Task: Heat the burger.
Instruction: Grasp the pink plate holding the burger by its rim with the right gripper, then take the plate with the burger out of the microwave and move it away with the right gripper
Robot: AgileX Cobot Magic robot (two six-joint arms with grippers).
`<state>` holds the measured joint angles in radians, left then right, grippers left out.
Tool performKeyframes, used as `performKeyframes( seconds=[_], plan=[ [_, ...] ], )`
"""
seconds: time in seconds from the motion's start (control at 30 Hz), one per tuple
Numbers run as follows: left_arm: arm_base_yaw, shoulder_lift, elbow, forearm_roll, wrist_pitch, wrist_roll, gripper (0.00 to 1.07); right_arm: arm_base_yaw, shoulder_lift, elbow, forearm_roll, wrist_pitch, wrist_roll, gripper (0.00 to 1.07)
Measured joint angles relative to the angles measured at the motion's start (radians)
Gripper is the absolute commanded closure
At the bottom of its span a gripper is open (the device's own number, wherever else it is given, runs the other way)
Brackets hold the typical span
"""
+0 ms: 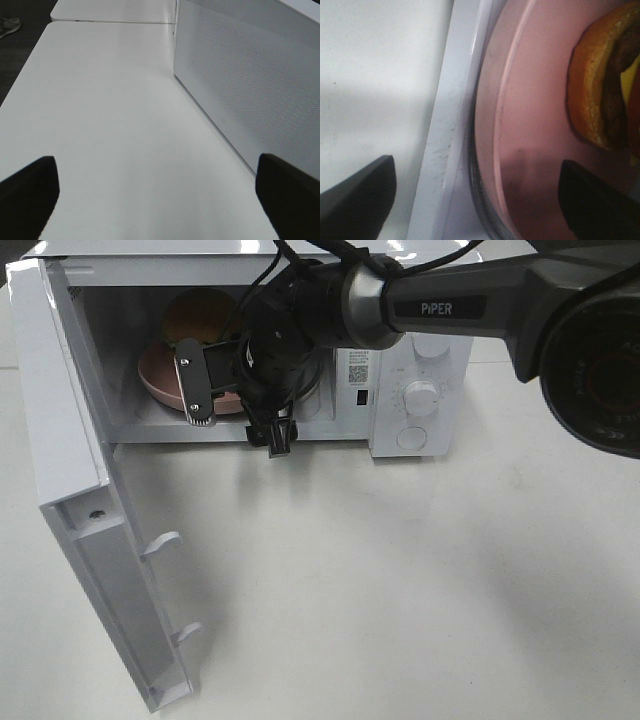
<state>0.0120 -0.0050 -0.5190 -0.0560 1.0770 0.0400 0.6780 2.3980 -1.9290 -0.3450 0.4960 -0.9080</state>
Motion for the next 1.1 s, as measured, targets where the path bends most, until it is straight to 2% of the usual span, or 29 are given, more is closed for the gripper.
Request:
performKeyframes(
  seconds=[0.2, 0.3, 0.37, 0.4, 0.43, 0.47, 0.5, 0.53, 0.57, 0.6, 0.7, 1.1],
  plan=[
    [0.0, 0.0, 0.0, 0.0, 0.0, 0.0, 0.06, -0.007, 0.029, -0.031, 0.004, -0.003, 0.0, 0.25],
    [0.0, 0.0, 0.0, 0.0, 0.0, 0.0, 0.06, -0.015, 0.041, -0.044, 0.005, -0.003, 0.0, 0.31],
    [0.0, 0.0, 0.0, 0.0, 0.0, 0.0, 0.06, -0.019, 0.049, -0.047, 0.005, -0.003, 0.0, 0.47],
    [0.0, 0.0, 0.0, 0.0, 0.0, 0.0, 0.06, -0.019, 0.049, -0.047, 0.005, -0.003, 0.0, 0.47],
    [0.0, 0.0, 0.0, 0.0, 0.0, 0.0, 0.06, -0.022, 0.053, -0.049, 0.005, -0.004, 0.0, 0.6],
    [0.0, 0.0, 0.0, 0.0, 0.0, 0.0, 0.06, -0.022, 0.055, -0.05, 0.005, -0.004, -0.001, 0.68],
    [0.0, 0.0, 0.0, 0.0, 0.0, 0.0, 0.06, -0.022, 0.055, -0.05, 0.005, -0.004, -0.001, 0.68],
    [0.0, 0.0, 0.0, 0.0, 0.0, 0.0, 0.06, -0.023, 0.057, -0.051, 0.011, 0.009, -0.001, 0.82],
    [0.0, 0.0, 0.0, 0.0, 0.0, 0.0, 0.06, -0.023, 0.057, -0.051, 0.011, 0.009, -0.001, 0.82],
    [0.0, 0.0, 0.0, 0.0, 0.0, 0.0, 0.06, -0.019, 0.058, -0.051, 0.015, 0.026, -0.001, 0.96],
    [0.0, 0.0, 0.0, 0.0, 0.0, 0.0, 0.06, -0.009, 0.053, -0.054, 0.012, 0.027, -0.007, 1.07],
    [0.0, 0.0, 0.0, 0.0, 0.0, 0.0, 0.06, 0.005, 0.055, -0.055, -0.026, 0.033, -0.042, 1.07]
  ],
)
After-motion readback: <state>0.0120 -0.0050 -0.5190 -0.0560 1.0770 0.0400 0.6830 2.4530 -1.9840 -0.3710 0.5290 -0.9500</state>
